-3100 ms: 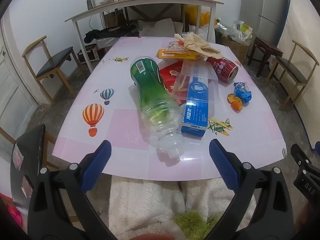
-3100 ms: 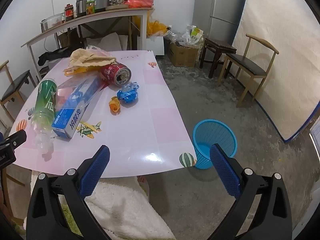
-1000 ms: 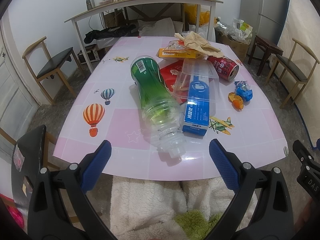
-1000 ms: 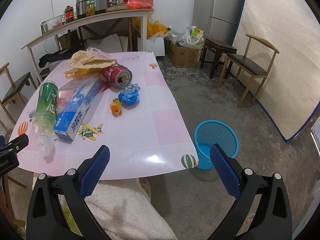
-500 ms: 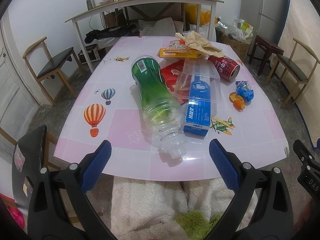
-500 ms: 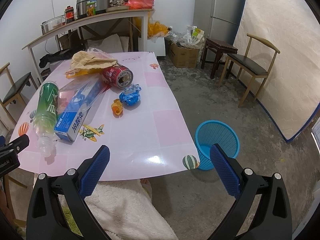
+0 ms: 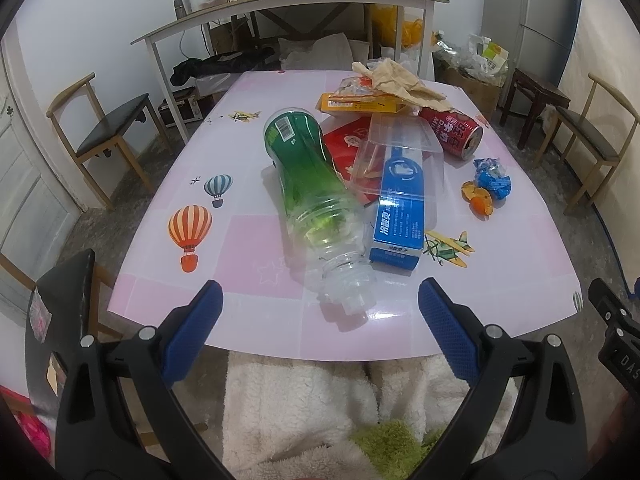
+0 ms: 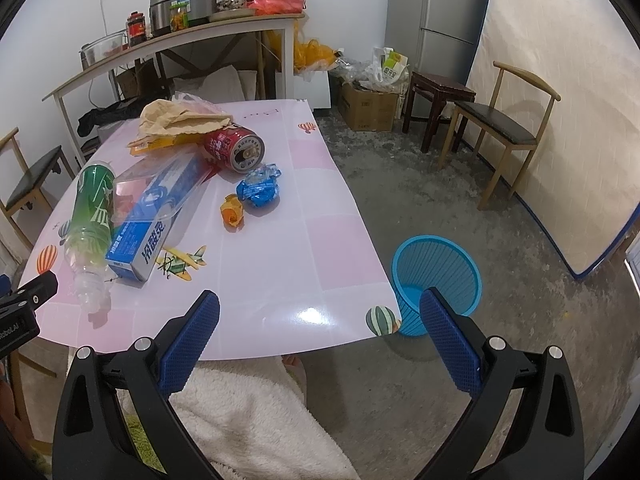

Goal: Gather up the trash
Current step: 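Move the left tool toward the beige paper napkin on the table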

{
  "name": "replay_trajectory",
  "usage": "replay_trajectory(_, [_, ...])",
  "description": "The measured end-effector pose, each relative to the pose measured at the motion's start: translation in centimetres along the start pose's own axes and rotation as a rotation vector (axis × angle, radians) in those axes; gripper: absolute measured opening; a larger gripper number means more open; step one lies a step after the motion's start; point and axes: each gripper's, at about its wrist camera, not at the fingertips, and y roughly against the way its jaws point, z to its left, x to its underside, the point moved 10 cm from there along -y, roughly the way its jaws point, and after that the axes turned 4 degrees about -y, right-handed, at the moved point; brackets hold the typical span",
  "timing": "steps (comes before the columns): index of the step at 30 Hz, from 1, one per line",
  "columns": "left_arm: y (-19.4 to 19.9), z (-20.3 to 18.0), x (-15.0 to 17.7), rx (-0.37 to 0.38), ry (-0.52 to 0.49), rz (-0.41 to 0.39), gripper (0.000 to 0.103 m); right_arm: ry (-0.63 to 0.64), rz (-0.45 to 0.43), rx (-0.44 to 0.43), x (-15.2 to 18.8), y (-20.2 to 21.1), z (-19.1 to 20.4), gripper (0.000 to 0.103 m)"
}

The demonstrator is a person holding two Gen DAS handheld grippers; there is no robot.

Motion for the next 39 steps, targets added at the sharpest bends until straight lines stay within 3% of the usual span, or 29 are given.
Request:
replay_trajectory(12, [-1.9, 1.3, -0.1, -0.02, 0.056, 0.0, 0.094, 0.07, -0.023, -0.02, -1.8, -1.1, 1.8, 0.098])
replay_trajectory(20, [-3.3, 3.5, -1.4, -0.057, 0.05, -0.044, 0.094, 0.124, -0.125, -0.076, -6.0, -1.3, 5.1, 0.098])
replay_trajectory(29, [-4.0, 4.4, -2.6, -0.009, 0.049, -0.08, 0.094, 0.205, -0.186, -0.141, -8.1, -1.2, 9.4, 0.098])
replay_trajectory(39, [-4.9, 5.9, -2.5, 0.034, 0.061, -0.058, 0.094, 0.249, -0.169, -0.193, -8.7, -1.6, 13.8, 0.098])
